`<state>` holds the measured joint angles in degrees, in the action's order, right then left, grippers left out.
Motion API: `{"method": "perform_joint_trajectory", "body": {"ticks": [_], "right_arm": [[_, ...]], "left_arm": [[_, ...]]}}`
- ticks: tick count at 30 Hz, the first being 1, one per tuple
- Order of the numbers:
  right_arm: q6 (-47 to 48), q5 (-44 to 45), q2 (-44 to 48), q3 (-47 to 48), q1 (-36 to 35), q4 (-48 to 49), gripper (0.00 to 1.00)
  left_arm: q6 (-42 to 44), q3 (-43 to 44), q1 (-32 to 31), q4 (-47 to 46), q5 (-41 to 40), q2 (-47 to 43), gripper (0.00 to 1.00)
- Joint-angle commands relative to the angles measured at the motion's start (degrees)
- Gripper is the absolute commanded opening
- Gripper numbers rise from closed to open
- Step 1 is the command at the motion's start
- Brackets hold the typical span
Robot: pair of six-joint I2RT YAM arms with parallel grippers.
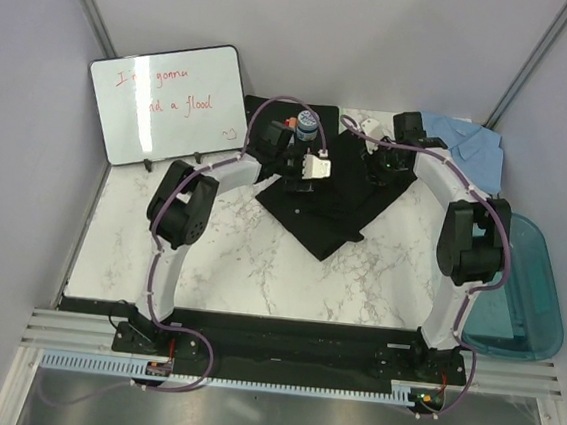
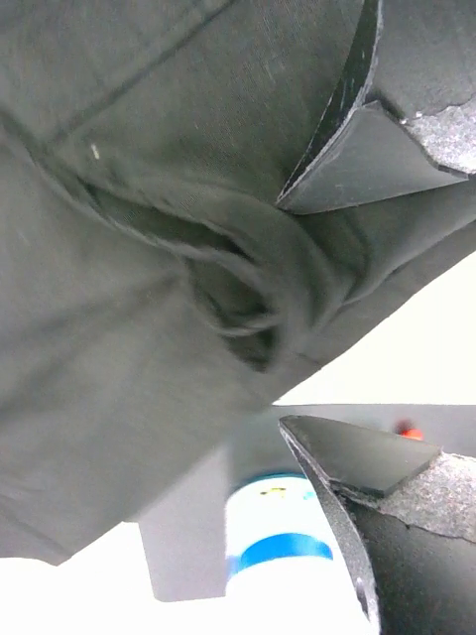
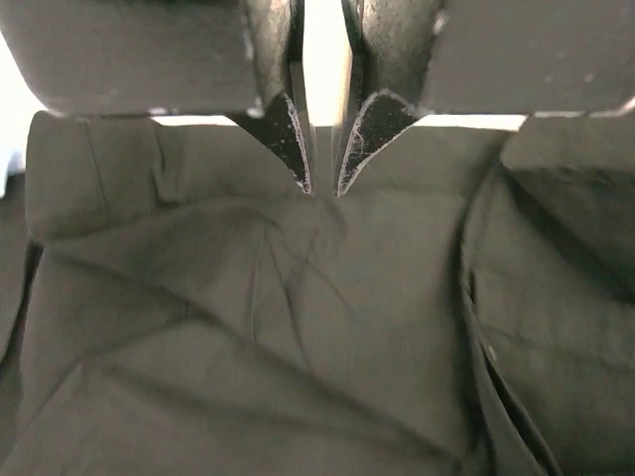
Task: Fold and stack the long sleeve shirts
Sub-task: Fold the shirt
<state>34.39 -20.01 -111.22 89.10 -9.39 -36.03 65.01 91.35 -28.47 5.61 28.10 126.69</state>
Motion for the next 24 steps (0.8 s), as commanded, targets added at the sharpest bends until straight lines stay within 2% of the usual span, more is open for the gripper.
{"method": "perform_joint_trajectory", "body": {"ticks": [1,7,13,15,18,19,24], "right_arm": [[-5.5,-3.3,-2.8,5.1,-3.3,-1.6,0.18],[-10.2,-2.7,-7.4,7.4,-8.8,1.0,0.20],[-9.9,-3.1,-13.0,7.2,-13.1,0.0,0.22],[-6.8,-4.2,-15.6,7.8,-15.3,-4.4,0.20],[2.8,-5.6,-17.4,5.8,-18.8,-11.5,0.21],[7.8,-5.7,-16.8,4.0,-19.8,-12.4,0.21],[21.4,-5.6,-9.9,-7.3,-28.7,-18.4,0.22]], "left_arm": [[-15.0,-0.3,2.1,-1.9,-3.1,-8.1,0.91],[-28.3,-9.4,4.5,0.4,1.2,-22.9,0.93],[-40.7,-13.8,10.8,10.5,4.7,-33.8,0.93],[-43.8,-15.6,12.6,13.7,5.0,-36.2,0.93],[-48.2,-20.0,15.5,15.8,5.6,-42.6,0.94],[-49.0,-21.3,16.5,16.3,5.6,-46.1,0.94],[-52.4,-30.0,17.1,17.7,0.8,-58.2,0.95]]}}
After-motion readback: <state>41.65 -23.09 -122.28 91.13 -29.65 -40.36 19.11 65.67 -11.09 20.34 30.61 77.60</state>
